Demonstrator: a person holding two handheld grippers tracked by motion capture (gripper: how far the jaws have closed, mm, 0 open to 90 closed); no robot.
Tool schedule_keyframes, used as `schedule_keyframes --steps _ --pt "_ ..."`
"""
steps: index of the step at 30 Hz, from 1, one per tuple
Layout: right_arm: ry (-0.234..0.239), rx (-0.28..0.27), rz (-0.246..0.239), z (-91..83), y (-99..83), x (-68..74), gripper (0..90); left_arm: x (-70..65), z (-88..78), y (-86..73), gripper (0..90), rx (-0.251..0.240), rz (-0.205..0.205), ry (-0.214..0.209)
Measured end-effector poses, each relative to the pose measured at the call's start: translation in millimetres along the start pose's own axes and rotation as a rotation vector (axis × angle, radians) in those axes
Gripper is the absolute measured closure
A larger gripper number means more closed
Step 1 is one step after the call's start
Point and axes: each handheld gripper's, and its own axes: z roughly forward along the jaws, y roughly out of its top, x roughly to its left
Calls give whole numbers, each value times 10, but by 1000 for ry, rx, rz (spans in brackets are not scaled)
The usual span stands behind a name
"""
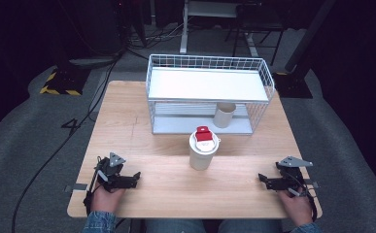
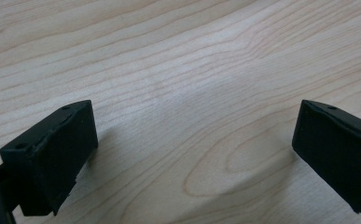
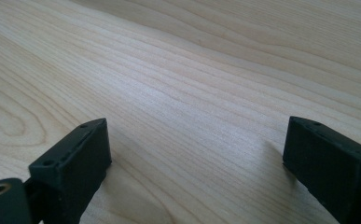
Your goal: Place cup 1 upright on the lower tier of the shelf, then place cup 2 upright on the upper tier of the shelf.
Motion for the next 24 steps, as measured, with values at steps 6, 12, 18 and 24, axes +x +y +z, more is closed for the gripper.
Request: schedule_keyframes --steps 6,12,18,24 --pt "-10 8 11 12 5 -5 39 -54 -74 56 10 -28 25 -8" --pt "-18 14 18 18 8 -6 22 -106 -104 83 15 -31 37 -24" --pt "-23 19 24 22 11 -8 9 -216 -189 173 17 -55 62 -58" --pt "-23 19 23 22 11 -9 8 -328 -307 263 21 -81 103 -94"
